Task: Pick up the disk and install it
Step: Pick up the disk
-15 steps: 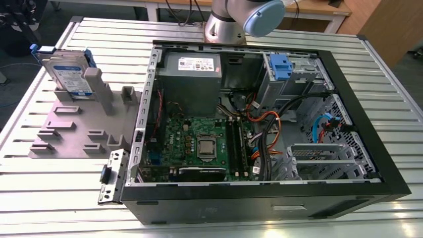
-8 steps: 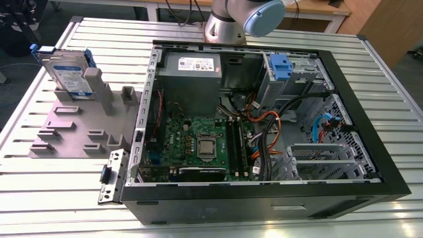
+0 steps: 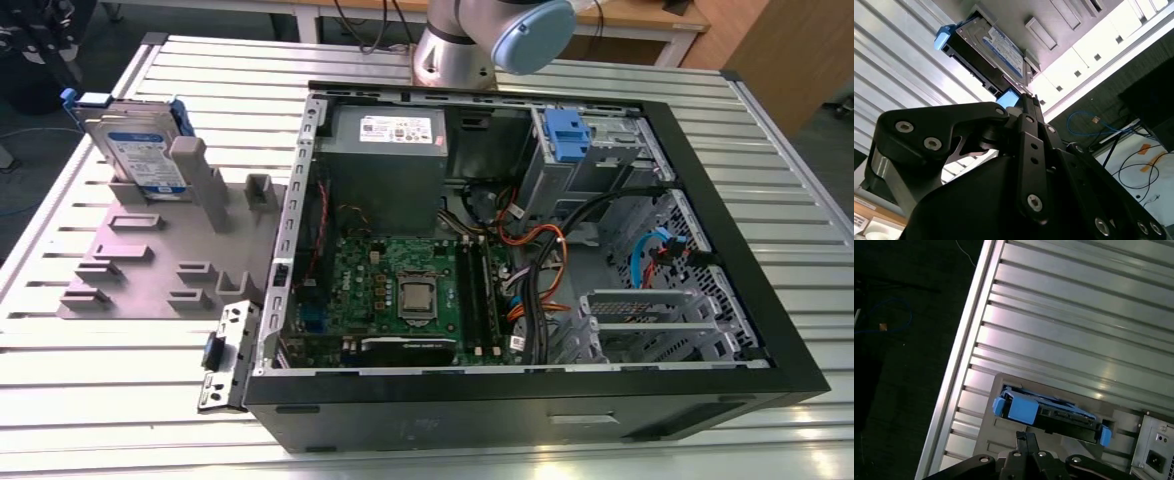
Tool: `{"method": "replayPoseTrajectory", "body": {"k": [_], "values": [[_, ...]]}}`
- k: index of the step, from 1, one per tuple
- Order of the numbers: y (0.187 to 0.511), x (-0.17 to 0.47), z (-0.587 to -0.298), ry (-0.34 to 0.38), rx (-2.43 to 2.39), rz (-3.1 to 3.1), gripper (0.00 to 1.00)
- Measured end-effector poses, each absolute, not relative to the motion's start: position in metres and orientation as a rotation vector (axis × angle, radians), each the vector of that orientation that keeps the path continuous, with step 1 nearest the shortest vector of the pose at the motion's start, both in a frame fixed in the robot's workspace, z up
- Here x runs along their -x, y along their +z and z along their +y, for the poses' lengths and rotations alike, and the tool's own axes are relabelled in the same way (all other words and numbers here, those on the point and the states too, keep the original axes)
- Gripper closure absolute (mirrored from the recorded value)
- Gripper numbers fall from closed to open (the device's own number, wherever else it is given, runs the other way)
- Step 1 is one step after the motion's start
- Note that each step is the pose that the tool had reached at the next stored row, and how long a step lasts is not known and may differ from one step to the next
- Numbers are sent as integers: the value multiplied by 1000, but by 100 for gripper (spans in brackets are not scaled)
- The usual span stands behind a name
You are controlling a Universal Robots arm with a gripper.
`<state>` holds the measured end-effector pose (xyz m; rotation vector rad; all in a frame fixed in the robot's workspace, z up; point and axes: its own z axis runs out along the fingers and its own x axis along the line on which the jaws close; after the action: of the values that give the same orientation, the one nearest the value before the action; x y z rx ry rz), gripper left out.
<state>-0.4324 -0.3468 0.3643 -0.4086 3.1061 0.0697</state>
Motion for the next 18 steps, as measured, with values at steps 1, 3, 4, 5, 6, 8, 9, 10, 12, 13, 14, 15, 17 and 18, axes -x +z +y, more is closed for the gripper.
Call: {"method": "replayPoseTrajectory", "body": {"k": [1, 3, 4, 5, 6, 8, 9, 10, 12, 13, 14, 15, 17, 18], "values": [[364, 432, -347, 70, 420, 3105, 89], [364, 432, -347, 70, 440, 3102, 89], [364, 432, -347, 70, 449, 3101, 89], [364, 432, -347, 70, 459, 3100, 89], [364, 432, -347, 70, 468, 3099, 89], [364, 432, -347, 70, 489, 3096, 89], [364, 432, -347, 70, 501, 3094, 89], [364, 432, -347, 70, 510, 3092, 89], [364, 432, -347, 70, 529, 3090, 89], [364, 432, -347, 70, 539, 3088, 89], [364, 432, -347, 70, 548, 3087, 89], [364, 432, -347, 70, 554, 3086, 89], [364, 432, -347, 70, 559, 3085, 89], [364, 432, -347, 70, 559, 3085, 89]]}}
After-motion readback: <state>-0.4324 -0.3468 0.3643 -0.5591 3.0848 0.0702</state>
